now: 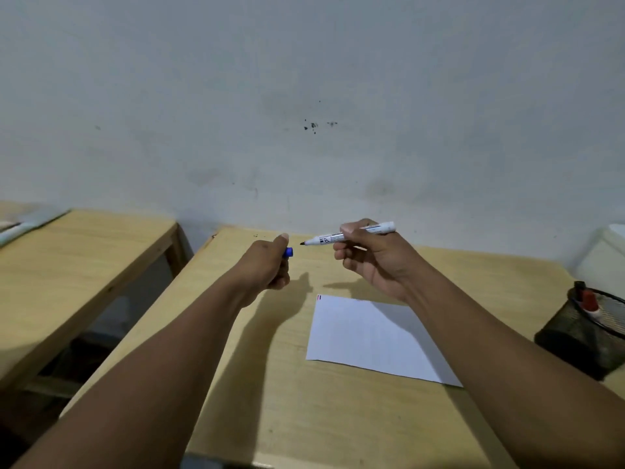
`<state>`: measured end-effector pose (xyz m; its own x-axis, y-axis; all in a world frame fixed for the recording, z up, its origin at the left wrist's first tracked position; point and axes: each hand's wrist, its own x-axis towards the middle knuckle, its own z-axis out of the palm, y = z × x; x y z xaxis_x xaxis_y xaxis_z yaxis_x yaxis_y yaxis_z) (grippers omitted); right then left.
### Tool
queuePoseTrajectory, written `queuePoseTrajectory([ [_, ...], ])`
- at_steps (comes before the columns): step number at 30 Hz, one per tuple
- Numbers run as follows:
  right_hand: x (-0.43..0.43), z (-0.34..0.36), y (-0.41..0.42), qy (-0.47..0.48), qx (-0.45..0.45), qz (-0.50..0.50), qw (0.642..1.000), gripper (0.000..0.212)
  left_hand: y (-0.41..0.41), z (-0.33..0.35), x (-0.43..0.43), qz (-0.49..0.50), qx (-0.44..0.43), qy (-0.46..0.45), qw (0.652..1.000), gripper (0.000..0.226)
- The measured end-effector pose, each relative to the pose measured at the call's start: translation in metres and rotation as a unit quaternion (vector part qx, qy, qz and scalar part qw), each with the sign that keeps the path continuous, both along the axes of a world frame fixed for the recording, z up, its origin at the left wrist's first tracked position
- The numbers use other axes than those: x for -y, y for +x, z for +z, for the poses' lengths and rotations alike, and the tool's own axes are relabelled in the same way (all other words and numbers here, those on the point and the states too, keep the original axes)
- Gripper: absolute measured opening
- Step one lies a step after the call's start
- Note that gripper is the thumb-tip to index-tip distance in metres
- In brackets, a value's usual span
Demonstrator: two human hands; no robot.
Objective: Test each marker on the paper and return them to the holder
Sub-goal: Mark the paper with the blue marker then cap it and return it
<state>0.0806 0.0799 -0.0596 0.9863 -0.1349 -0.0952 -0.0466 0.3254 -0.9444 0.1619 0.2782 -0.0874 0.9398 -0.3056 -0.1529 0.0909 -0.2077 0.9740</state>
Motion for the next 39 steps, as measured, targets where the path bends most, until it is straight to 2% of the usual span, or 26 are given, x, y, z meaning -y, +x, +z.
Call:
queuePoseTrajectory([
  [2, 0.016, -0.001, -0.003, 0.000, 0.001, -0.017, 1.000, 0.008, 0.007, -0.012, -0.012, 0.001, 0.040, 0.036, 0.999, 0.050],
  [3, 0.023, -0.003, -0.005, -0.006, -0.007, -0.024, 1.000, 0.007, 0.009, -0.018, -0.016, -0.015, 0.082, 0.086, 0.993, 0.054],
  [6, 0.029, -0.019, -0.009, -0.032, -0.042, -0.035, 0.998, 0.016, 0.006, -0.033, -0.012, -0.065, 0.195, 0.250, 0.946, 0.050],
  [9, 0.016, -0.036, -0.010, -0.108, -0.050, -0.073, 0.990, 0.001, 0.003, -0.046, -0.001, -0.091, 0.246, 0.319, 0.911, 0.038],
  [10, 0.011, -0.042, -0.008, -0.138, -0.045, -0.098, 0.984, 0.007, 0.003, -0.049, 0.000, -0.095, 0.250, 0.330, 0.905, 0.036],
  [12, 0.002, -0.053, -0.004, -0.176, -0.031, -0.134, 0.975, 0.016, 0.002, -0.053, 0.001, -0.100, 0.243, 0.334, 0.905, 0.036],
  [15, -0.010, -0.066, -0.002, -0.181, -0.037, -0.144, 0.972, 0.005, 0.002, -0.055, 0.001, -0.110, 0.218, 0.328, 0.912, 0.043],
  [17, -0.014, -0.074, -0.002, -0.185, -0.048, -0.139, 0.972, 0.008, 0.002, -0.054, 0.001, -0.123, 0.201, 0.329, 0.914, 0.053],
  [21, -0.015, -0.086, -0.001, -0.222, -0.060, -0.137, 0.964, 0.011, 0.000, -0.049, 0.006, -0.166, 0.196, 0.375, 0.891, 0.068],
  [25, -0.017, -0.089, -0.001, -0.245, -0.066, -0.134, 0.958, 0.014, 0.002, -0.047, 0.007, -0.179, 0.181, 0.386, 0.887, 0.071],
  [30, -0.017, -0.091, 0.000, -0.259, -0.063, -0.128, 0.955, 0.014, 0.000, -0.045, 0.007, -0.180, 0.177, 0.379, 0.890, 0.070],
  [39, -0.017, -0.090, 0.002, -0.248, -0.060, -0.111, 0.960, 0.008, 0.003, -0.040, 0.003, -0.187, 0.133, 0.319, 0.919, 0.056],
])
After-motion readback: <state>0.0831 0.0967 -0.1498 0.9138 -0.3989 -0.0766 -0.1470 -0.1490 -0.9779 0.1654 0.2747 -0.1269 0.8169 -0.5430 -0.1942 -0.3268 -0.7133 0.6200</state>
